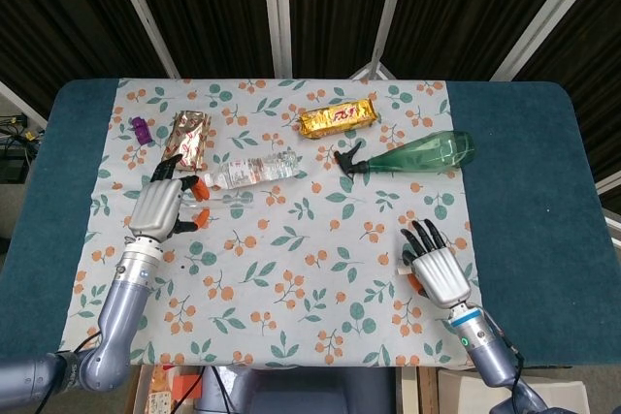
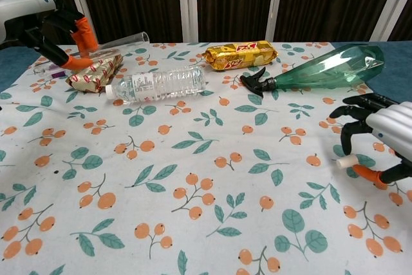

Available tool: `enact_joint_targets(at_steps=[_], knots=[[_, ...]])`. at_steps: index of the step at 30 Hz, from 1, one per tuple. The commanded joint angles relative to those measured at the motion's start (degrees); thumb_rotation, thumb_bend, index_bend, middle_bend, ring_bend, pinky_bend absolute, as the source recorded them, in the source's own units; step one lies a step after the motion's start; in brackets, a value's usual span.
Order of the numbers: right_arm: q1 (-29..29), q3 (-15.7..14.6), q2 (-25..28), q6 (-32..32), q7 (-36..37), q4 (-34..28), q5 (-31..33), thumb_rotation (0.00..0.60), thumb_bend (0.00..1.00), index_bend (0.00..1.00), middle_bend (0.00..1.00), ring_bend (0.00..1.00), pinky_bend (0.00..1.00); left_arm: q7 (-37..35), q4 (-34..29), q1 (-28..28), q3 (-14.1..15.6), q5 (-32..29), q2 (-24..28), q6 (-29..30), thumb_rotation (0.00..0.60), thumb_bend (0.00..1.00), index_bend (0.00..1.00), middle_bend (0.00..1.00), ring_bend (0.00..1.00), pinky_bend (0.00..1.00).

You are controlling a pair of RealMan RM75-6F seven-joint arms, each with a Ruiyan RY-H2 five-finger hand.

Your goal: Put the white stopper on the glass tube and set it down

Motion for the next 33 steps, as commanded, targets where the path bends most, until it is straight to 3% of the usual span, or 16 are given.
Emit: enact_joint_targets(at_steps=[1,6,14,22,33], knots=[[-0.01,1.21,0.09,1.60,1.47,-0.11,0.06,0.600,0.41,0.65,0.19,0.04,0.00,0.07,1.05,-0.72,-0.25,-0.91,-1.23,-0.63,0.600,0.61,0.61,0.50,0.04,0.00],[0.63,3.92,0.94,3.05,1.61,-1.27,1.18,0.600,0.41,0.65,0.19,0.04,0.00,-0.39,3.76,-2.45,-1.32,-3.15,-4.61,-2.04,0.600,0.61,0.61,0.50,0.04,0.00],[4.66,10.71,4.82,3.17,-2.09,-6.00,2.89,0.600,0.41,0.65,0.19,0.04,0.00,-3.86,12.66,-5.40,-3.13,-5.89,-12.84,-5.10,0.600,0.61,0.61,0.50,0.04,0.00],[10.43,16.89,5.34,2.97,-4.95,-5.37,3.66,0.600,0.41,0.65,0.19,0.04,0.00,-8.88,23.45,-10.43,-7.52,-5.45,-21.46,-9.04,0.600,0.61,0.61,0.50,0.04,0.00],[15.19,16.23,3.22,3.34,-7.34,0.91,0.50,0.600,0.41,0.65,0.19,0.04,0.00,-10.15,29.10,-14.36,-10.18,-5.02,-25.87,-11.13,0.600,0.61,0.61,0.50,0.04,0.00]])
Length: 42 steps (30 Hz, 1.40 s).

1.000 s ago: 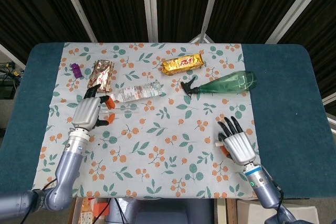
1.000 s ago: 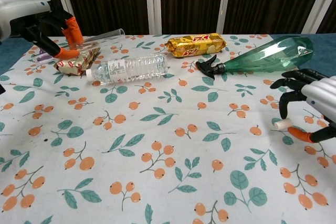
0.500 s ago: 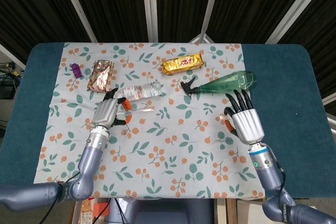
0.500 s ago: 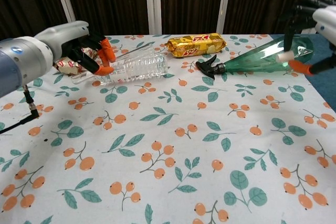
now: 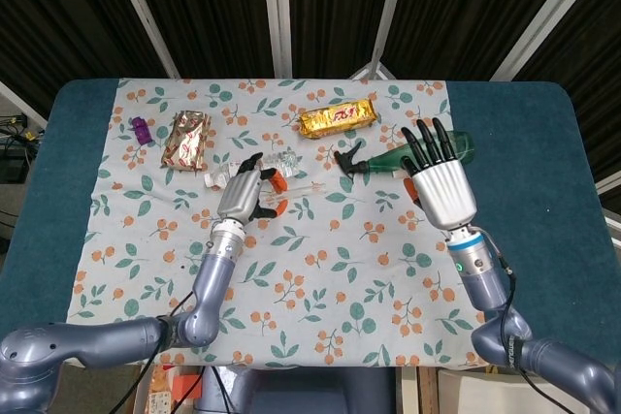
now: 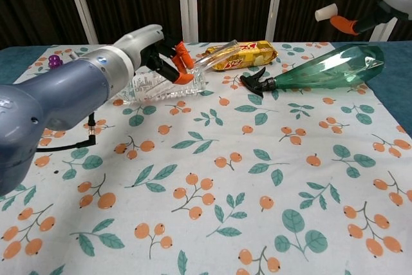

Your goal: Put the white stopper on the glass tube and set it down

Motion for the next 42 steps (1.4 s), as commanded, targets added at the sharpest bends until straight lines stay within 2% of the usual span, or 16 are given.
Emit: enact_joint_targets(at_steps=[1,8,18,42], knots=[[0.88,-0.20,-0.57,-0.09,-0.24,0.94,-0.28,0.600,0.41,0.65,0.19,0.04,0.00,0.13,0.28,-0.66,-0.64,-0.21,-0.54,-0.07,0.600,0.61,0.61,0.50,0.04,0.00],[2.77,-0.61,-0.98,-0.25,-1.02,2.77,-0.98,0.600,0.41,0.65,0.19,0.04,0.00,0.47,0.44,-2.14,-2.53,-0.96,-1.92,0.95,0.600,0.61,0.61,0.50,0.04,0.00],[4.45,-2.21,-2.06,0.16,-2.57,3.82,-1.94,0.600,0.41,0.65,0.19,0.04,0.00,3.28,0.68,-3.68,-4.68,-6.34,-4.65,2.98,0.600,0.61,0.61,0.50,0.04,0.00],[5.91,-3.69,-4.31,0.16,-4.46,2.88,-0.80,0.600,0.41,0.65,0.19,0.04,0.00,5.66,0.40,-5.38,-6.11,-8.66,-6.48,5.06,0.600,0.61,0.61,0.50,0.04,0.00]])
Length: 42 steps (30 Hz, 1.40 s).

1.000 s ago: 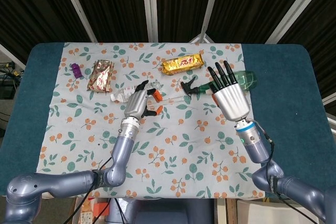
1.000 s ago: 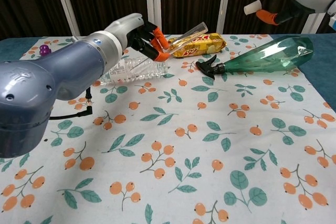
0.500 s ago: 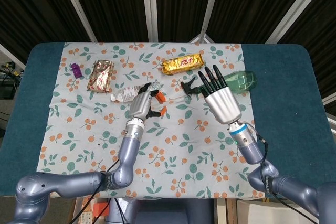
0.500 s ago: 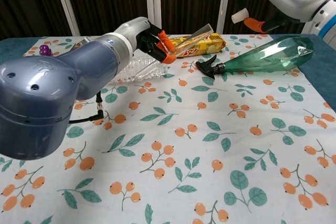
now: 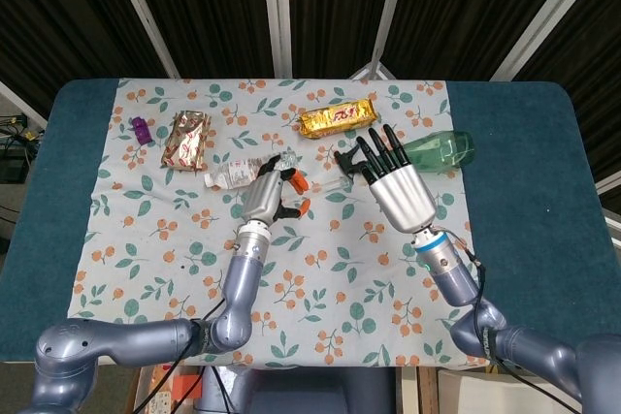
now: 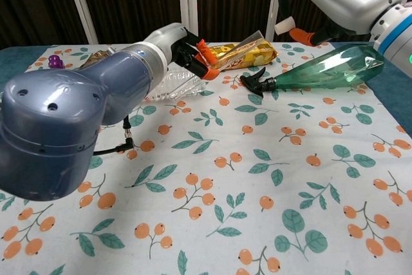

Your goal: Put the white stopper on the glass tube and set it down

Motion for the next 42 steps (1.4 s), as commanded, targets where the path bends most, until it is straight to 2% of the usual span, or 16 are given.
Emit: enact_joint_targets(at_steps=[1,42], knots=[[0.11,0.04,-0.11,-0.03,-0.10,-0.15,0.16,0.600,0.41,0.65,0.19,0.04,0.00,0.08,0.01,-0.05,-0.01,-0.08,-0.10,0.04,0.600,0.61,0.61,0.50,0.04,0.00],[1.02,-0.56,-1.93,-0.36,-2.43,-1.38,2.14,0.600,0.41,0.65,0.19,0.04,0.00,0.91,-1.17,-0.56,-1.60,-1.56,-2.24,2.28,0.600,0.61,0.61,0.50,0.05,0.00]])
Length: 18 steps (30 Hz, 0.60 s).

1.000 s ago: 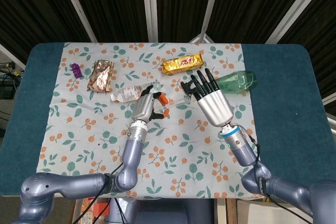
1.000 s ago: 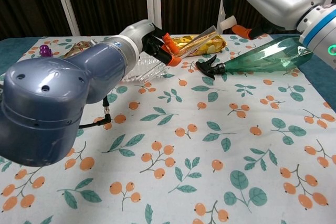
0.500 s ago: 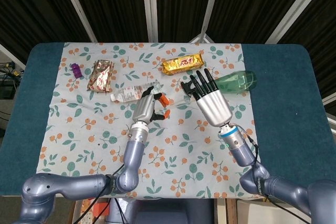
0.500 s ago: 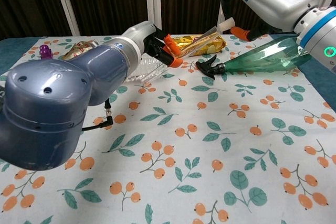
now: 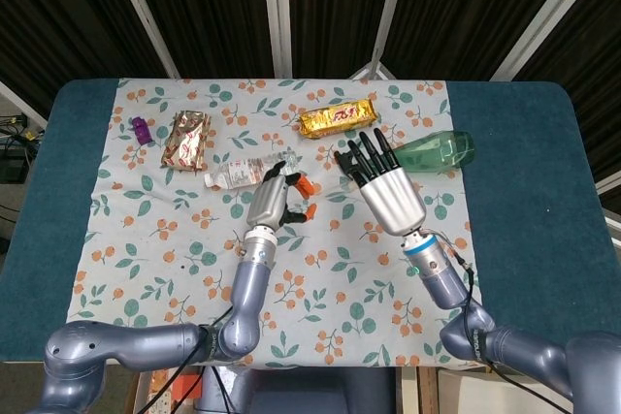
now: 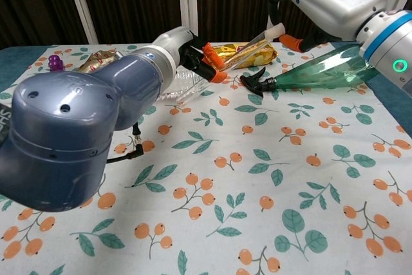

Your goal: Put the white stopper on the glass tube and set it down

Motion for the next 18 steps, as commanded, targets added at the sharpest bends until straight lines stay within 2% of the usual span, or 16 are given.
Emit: enact_joint_targets(at_steps=[1,18], knots=[[0.05,0.00,-0.09,-0.06,-0.13,-0.10,0.12,0.600,0.41,0.65,0.19,0.04,0.00,0.06,-0.05,-0.03,-0.07,-0.09,-0.09,0.07,0.600,0.61,0.61,0.50,0.05,0.00],[-0.16,-0.60,-0.45,0.18,-0.35,-0.24,0.25,0.600,0.41,0.65,0.19,0.04,0.00,0.06,0.36,-0.22,-1.09,-1.20,-0.84,0.18,0.600,0.61,0.61,0.50,0.05,0.00]])
